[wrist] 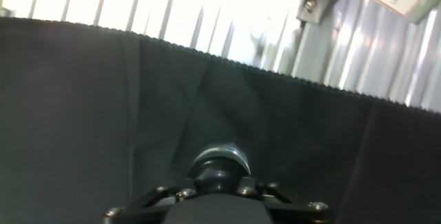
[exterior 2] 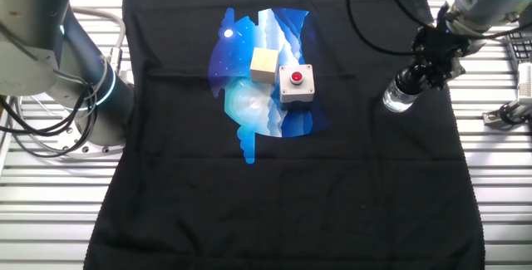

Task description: Screw the lid onto the jar

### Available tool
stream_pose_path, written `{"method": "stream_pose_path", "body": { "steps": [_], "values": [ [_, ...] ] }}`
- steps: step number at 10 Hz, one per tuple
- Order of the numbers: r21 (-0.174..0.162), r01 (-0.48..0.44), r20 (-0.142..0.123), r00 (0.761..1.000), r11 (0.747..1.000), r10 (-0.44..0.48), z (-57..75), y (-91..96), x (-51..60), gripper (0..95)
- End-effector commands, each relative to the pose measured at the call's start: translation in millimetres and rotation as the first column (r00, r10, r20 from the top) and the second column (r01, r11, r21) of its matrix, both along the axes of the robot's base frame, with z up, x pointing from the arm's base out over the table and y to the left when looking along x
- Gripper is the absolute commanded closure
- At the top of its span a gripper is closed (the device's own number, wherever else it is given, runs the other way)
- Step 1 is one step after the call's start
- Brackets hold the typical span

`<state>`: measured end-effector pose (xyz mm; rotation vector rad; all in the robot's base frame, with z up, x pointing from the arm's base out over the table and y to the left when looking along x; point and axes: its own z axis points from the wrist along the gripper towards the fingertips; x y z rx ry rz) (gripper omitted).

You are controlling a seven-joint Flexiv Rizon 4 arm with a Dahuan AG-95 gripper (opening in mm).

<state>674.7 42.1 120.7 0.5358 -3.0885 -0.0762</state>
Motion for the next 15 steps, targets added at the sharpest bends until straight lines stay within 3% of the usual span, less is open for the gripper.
{"method": "stream_pose_path", "body": {
  "steps": [1, 4, 7, 8, 9, 10, 11, 13, 14, 15],
  "values": [
    [-0.019, -0.012, -0.008, 1.0, 1.0, 0.012, 1.7, 0.4, -0.5, 19.0],
    [-0.044, -0.092, -0.006, 0.996, 0.995, 0.092, 2.8, 1.1, 0.2, 19.0],
    [-0.046, -0.197, -0.005, 0.98, 0.979, 0.197, 4.5, 2.4, 1.3, 19.0],
    [-0.046, -0.229, -0.006, 0.973, 0.972, 0.229, 4.8, 2.9, 1.7, 38.0],
    [-0.042, -0.266, -0.003, 0.964, 0.963, 0.266, 5.1, 3.7, 2.4, 38.0],
    [-0.044, -0.354, 0.003, 0.935, 0.934, 0.354, 5.8, 4.4, 3.0, 19.0],
    [-0.044, -0.45, 0.009, 0.892, 0.892, 0.451, 6.2, 5.0, 3.5, 19.0],
    [-0.03, -0.516, 0.015, 0.856, 0.856, 0.517, 6.0, 6.0, 3.9, 19.0],
    [-0.024, -0.56, 0.02, 0.828, 0.828, 0.56, 5.8, 6.5, 4.1, 0.0],
    [-0.023, -0.591, 0.023, 0.806, 0.806, 0.591, 5.6, 6.8, 4.2, 0.0]
  ]
}}
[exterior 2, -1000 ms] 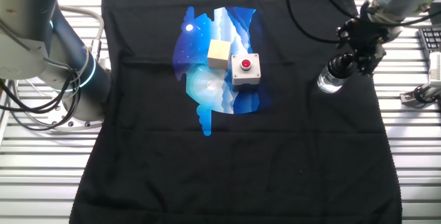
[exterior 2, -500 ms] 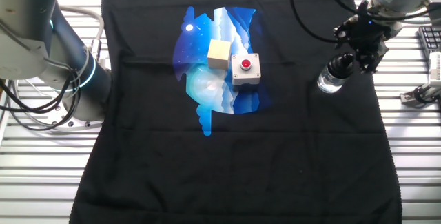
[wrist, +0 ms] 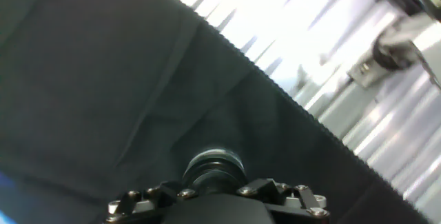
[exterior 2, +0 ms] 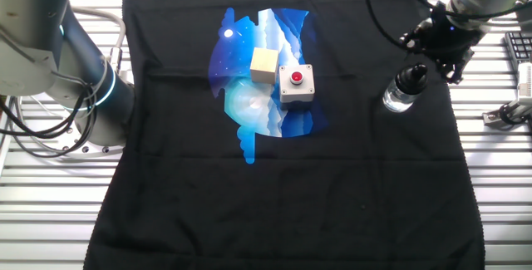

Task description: Screw the lid onto the jar

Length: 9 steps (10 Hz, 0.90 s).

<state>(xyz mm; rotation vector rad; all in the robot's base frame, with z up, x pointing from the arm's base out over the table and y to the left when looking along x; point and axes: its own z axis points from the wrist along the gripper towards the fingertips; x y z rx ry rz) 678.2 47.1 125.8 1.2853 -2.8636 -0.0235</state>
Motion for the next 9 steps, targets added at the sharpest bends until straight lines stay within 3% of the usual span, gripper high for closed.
{"method": "stream_pose_path", "body": {
  "steps": [1, 4, 7, 8, 9],
  "values": [
    [0.013, -0.184, 0.007, 0.983, 0.983, 0.184, 0.3, 2.2, 0.8, 0.0],
    [0.019, -0.25, 0.012, 0.968, 0.968, 0.25, -0.7, 2.5, 1.1, 0.0],
    [0.013, -0.405, 0.011, 0.914, 0.914, 0.405, -2.4, 2.8, 1.4, 0.0],
    [0.005, -0.467, 0.007, 0.884, 0.884, 0.467, -3.0, 2.7, 1.3, 0.0],
    [0.002, -0.483, 0.006, 0.876, 0.876, 0.483, -3.4, 2.3, 0.9, 0.0]
  ]
}}
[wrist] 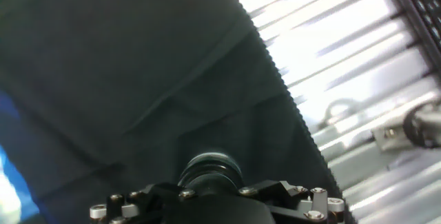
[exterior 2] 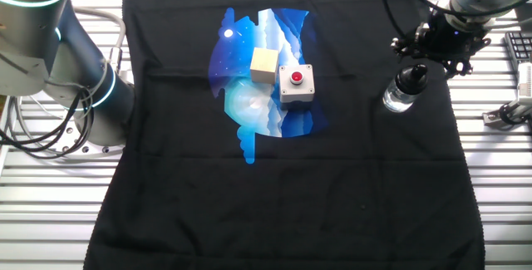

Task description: Screw the lid onto the jar

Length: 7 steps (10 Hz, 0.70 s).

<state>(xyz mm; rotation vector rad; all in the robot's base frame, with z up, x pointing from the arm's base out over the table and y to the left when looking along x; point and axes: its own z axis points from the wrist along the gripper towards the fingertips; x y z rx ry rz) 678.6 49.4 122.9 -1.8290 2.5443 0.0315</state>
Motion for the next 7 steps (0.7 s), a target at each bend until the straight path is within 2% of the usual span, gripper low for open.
{"method": "stream_pose_path", "body": {
  "steps": [1, 7],
  "values": [
    [-0.021, -0.11, -0.002, 0.994, 0.994, 0.11, -1.5, -0.9, -0.3, 0.0],
    [-0.022, -0.119, 0.007, 0.993, 0.993, 0.119, -6.1, -3.5, -2.4, 0.0]
  ]
}}
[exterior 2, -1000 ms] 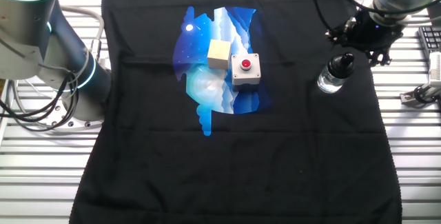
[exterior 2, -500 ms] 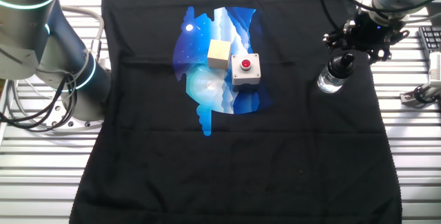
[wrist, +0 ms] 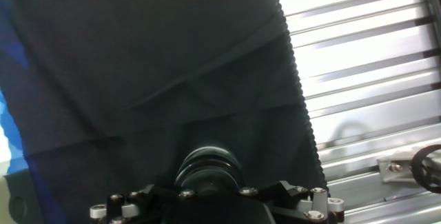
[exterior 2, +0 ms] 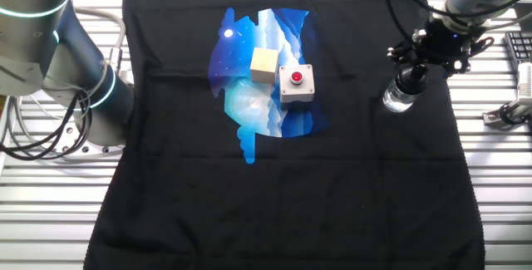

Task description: Screw the lid onto the jar

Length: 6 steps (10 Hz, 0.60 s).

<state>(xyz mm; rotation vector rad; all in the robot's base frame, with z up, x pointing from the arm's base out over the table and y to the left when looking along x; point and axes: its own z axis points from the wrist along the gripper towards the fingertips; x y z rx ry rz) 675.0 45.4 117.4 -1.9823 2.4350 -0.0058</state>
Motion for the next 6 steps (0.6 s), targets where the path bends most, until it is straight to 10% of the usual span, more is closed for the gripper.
{"method": "stream_pose_path", "body": {
  "steps": [1, 6],
  "values": [
    [-0.003, -0.001, -0.001, 1.0, 1.0, 0.001, -0.9, 0.4, 1.3, 0.0],
    [-0.001, -0.001, 0.002, 1.0, 1.0, 0.001, -3.5, -0.3, 1.3, 0.0]
  ]
}}
